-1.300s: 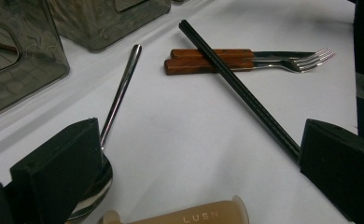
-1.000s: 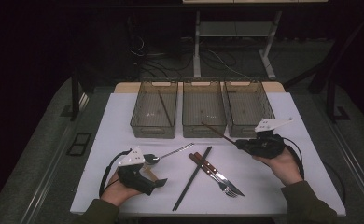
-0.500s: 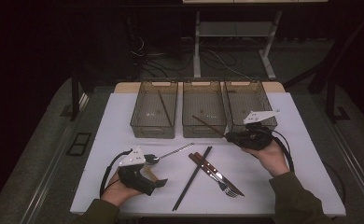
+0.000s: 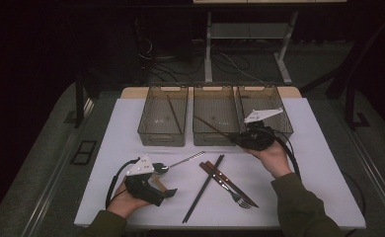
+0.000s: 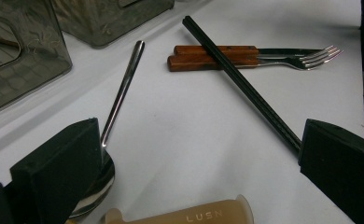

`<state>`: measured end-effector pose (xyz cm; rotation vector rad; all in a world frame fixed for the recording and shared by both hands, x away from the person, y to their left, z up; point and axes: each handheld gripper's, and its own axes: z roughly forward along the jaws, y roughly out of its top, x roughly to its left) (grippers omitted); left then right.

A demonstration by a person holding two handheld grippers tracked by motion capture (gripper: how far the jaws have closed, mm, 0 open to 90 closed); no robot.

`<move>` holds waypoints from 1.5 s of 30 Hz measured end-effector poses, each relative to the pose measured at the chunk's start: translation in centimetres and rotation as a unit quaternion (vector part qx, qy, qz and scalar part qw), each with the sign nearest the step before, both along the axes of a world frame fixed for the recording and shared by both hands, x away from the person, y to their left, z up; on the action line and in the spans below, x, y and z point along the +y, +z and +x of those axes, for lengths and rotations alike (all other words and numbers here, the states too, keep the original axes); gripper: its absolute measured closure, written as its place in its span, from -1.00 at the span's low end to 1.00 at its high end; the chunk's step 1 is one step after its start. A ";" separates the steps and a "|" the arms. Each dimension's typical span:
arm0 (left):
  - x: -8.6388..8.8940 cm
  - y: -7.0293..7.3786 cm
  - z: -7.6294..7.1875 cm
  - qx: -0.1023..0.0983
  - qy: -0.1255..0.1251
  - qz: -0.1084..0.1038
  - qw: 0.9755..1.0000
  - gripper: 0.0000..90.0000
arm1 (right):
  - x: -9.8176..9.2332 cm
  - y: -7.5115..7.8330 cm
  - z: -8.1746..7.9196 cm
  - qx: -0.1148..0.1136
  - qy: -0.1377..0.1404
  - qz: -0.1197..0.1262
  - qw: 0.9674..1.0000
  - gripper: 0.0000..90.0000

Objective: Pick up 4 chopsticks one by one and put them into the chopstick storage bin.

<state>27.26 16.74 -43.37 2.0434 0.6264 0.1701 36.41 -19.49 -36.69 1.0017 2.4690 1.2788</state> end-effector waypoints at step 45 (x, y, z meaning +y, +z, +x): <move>0.1 0.1 0.0 -0.007 -0.001 -0.001 1.000 -1.00 | 11.1 2.2 7.8 0.009 -0.026 -0.054 0.998 0.90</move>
